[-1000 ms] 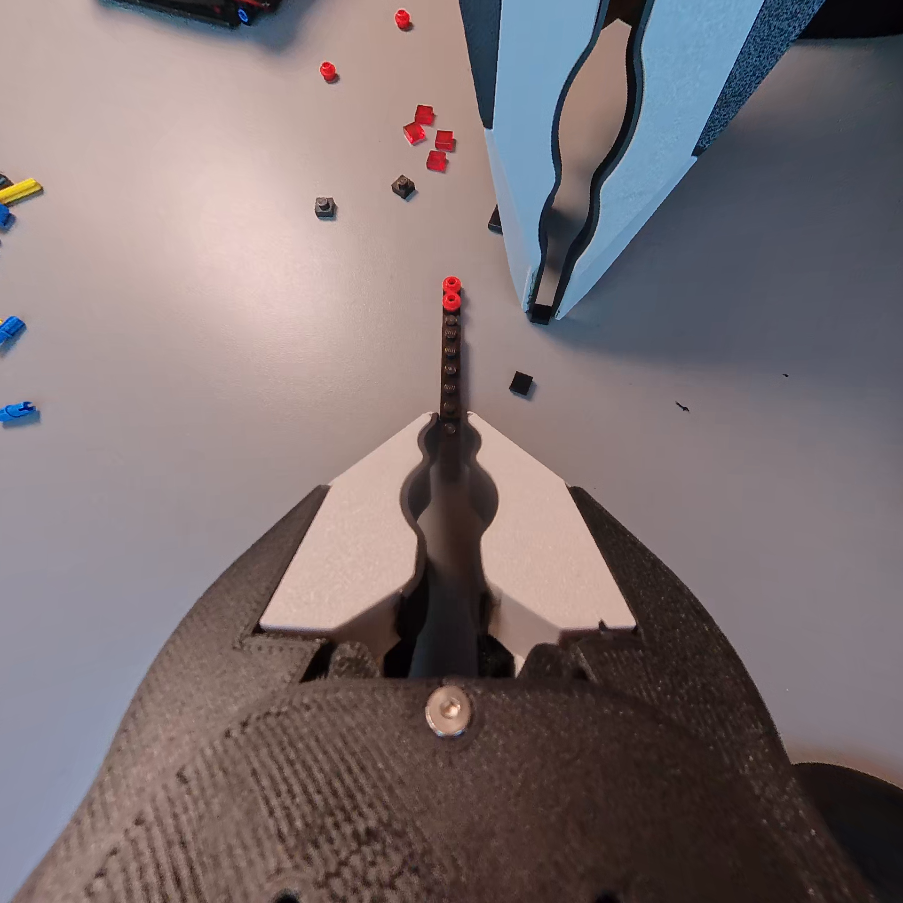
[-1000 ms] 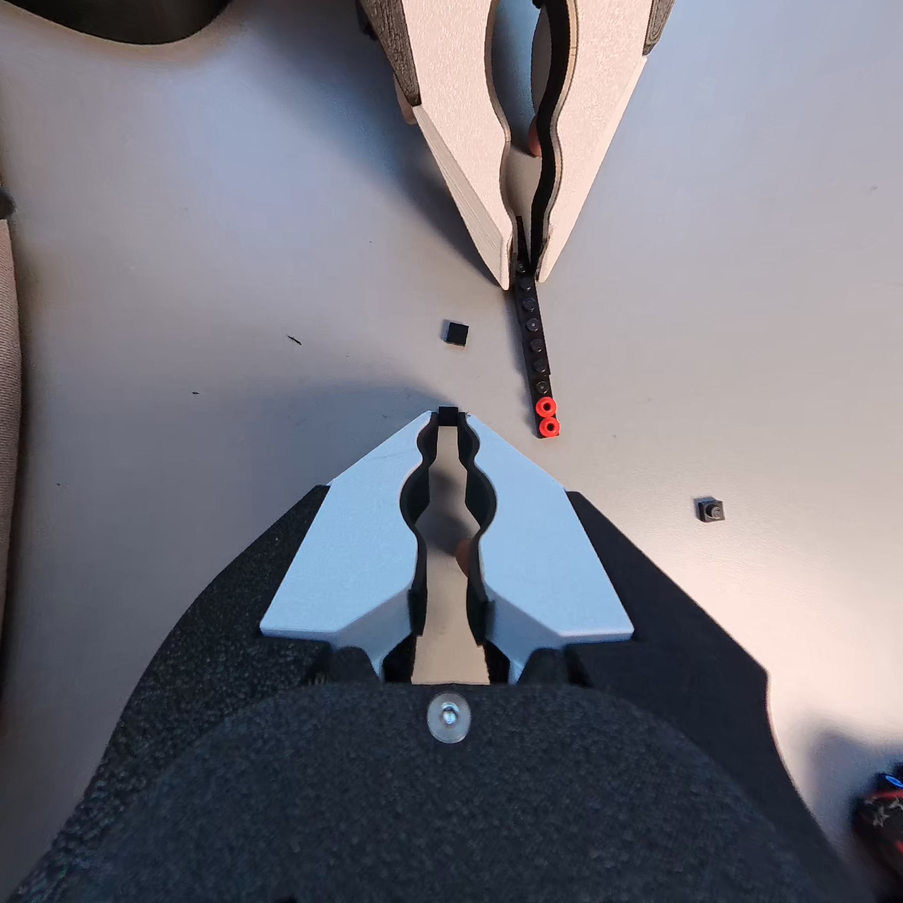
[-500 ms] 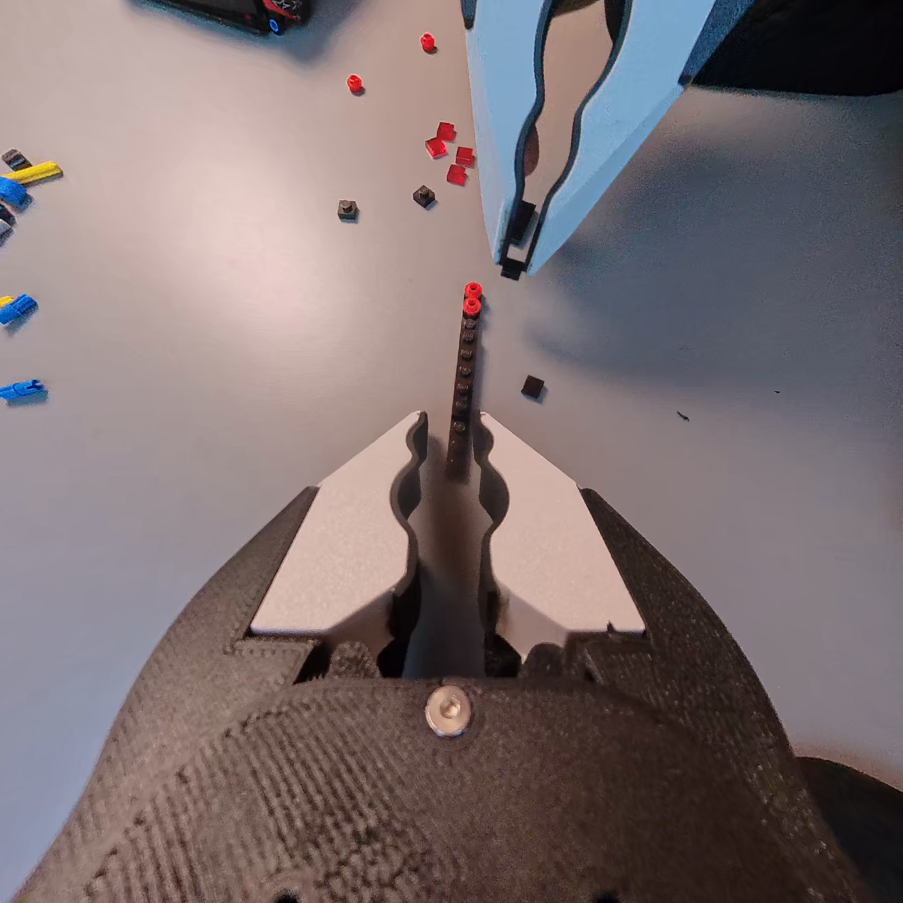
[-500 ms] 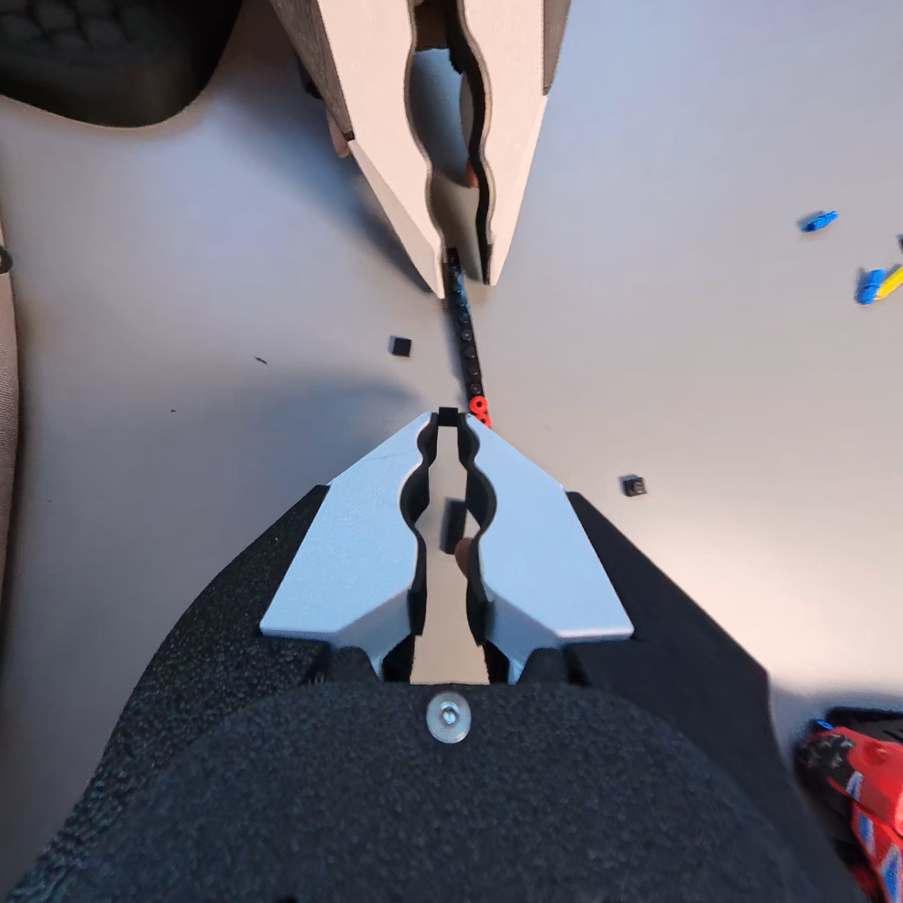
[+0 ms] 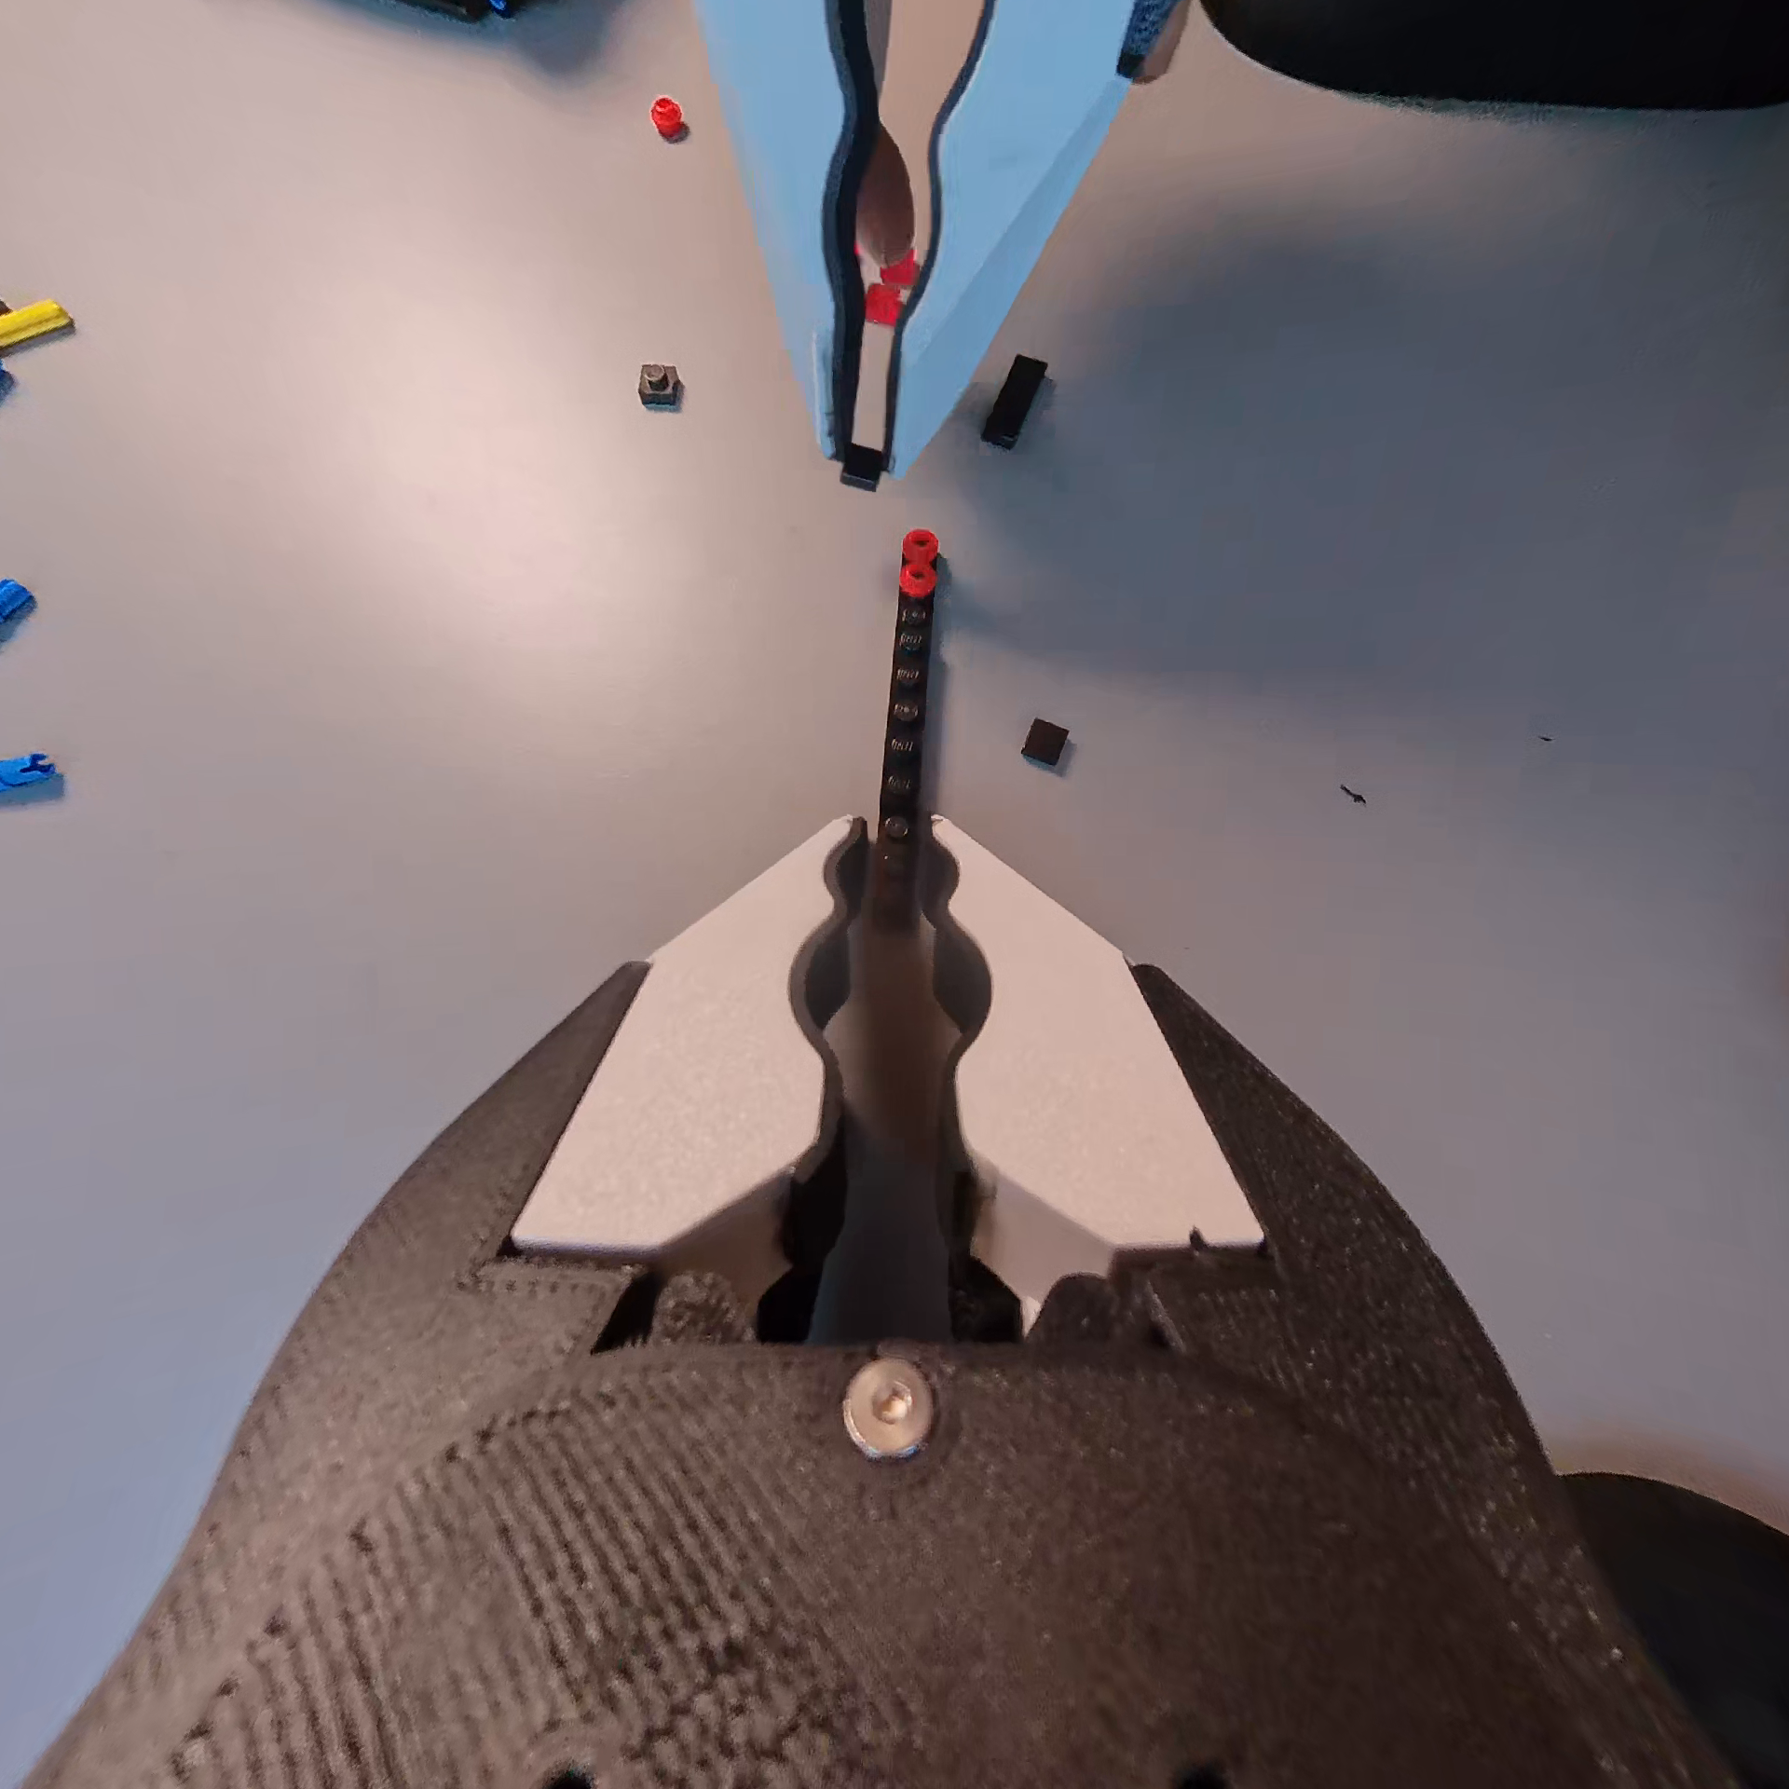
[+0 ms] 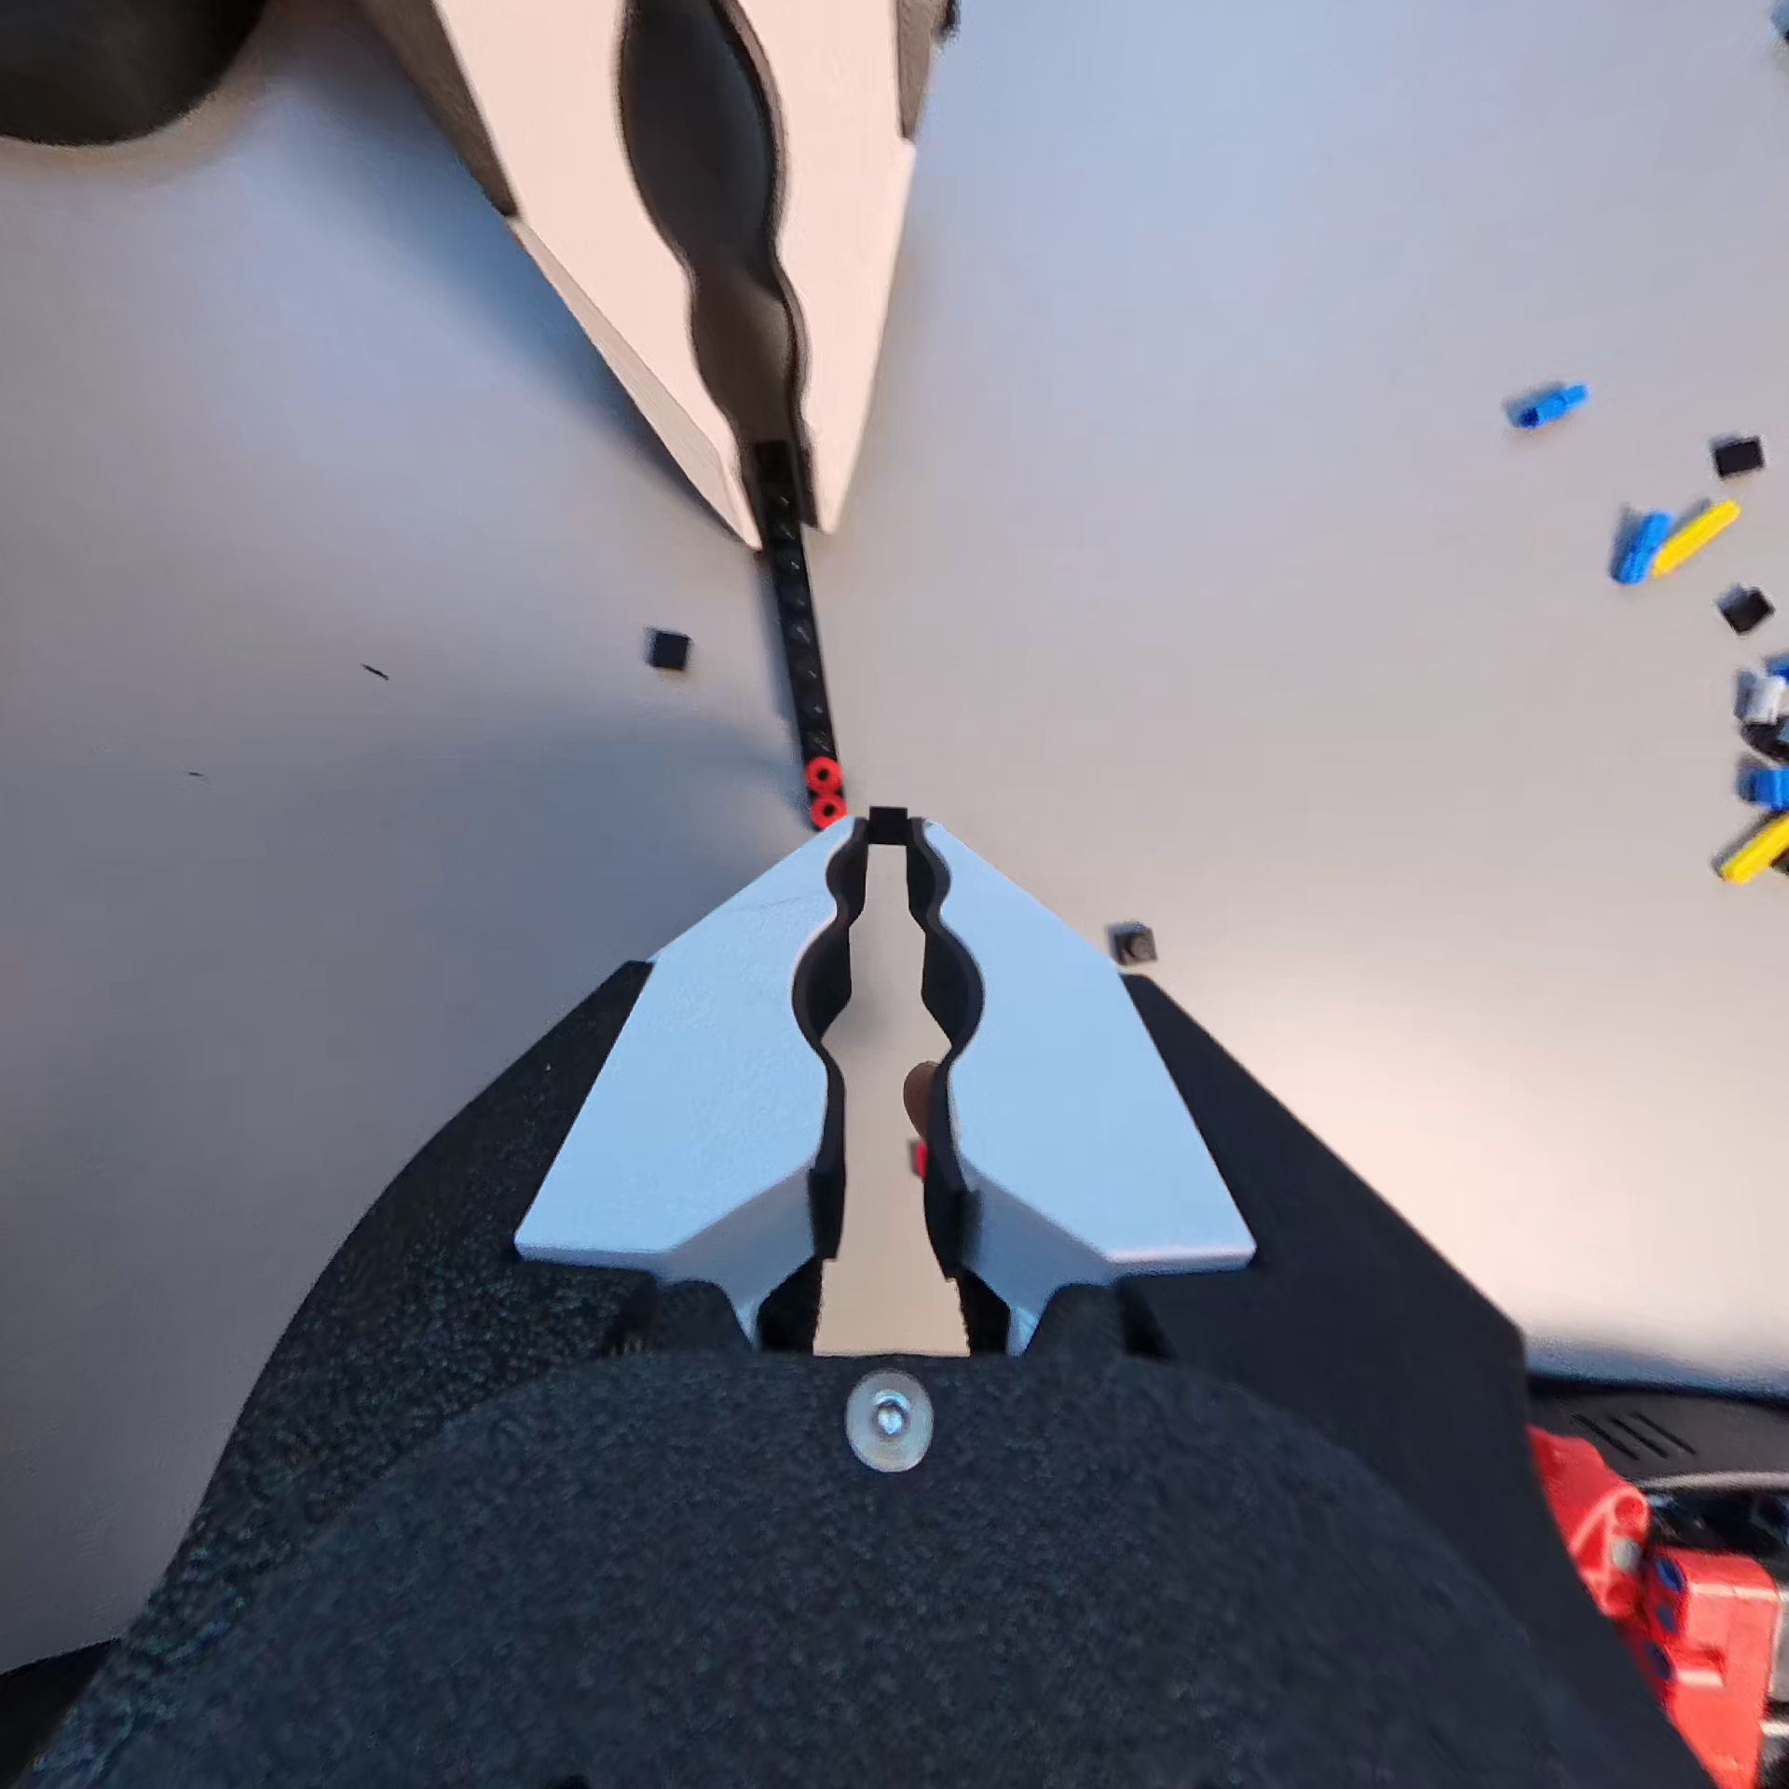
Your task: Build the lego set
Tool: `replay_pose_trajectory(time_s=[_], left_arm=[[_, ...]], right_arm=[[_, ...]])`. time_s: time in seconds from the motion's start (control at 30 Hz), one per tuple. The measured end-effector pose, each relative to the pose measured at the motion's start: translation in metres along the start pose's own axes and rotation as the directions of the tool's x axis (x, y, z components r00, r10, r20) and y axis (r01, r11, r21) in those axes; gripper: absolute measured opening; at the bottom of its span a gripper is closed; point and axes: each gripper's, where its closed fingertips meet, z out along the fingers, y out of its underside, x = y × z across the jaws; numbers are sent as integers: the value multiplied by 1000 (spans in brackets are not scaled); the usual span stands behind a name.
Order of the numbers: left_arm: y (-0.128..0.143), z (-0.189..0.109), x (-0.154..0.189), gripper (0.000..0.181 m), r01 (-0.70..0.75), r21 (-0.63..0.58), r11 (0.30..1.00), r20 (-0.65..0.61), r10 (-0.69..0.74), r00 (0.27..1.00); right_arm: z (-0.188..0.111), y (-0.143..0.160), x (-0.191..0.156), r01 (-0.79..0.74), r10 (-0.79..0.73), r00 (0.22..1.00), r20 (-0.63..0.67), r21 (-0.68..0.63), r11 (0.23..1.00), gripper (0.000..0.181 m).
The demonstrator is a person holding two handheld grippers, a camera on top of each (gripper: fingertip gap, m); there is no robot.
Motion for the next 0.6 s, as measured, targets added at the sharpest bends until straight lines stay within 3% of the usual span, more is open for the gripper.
replay_pose_trajectory(time_s=[0.17,0.43,0.6], left_arm=[[0,0,0,6,-4,-3,1000,2,4,1000],[0,0,1,6,-2,-2,1000,1,2,1000],[0,0,1,6,-1,0,1000,-2,1,1000]], right_arm=[[6,23,15,-61,61,998,-12,-60,996,5],[10,18,13,-54,53,998,-14,-34,998,6],[-13,21,25,-78,79,995,-66,31,997,20]])
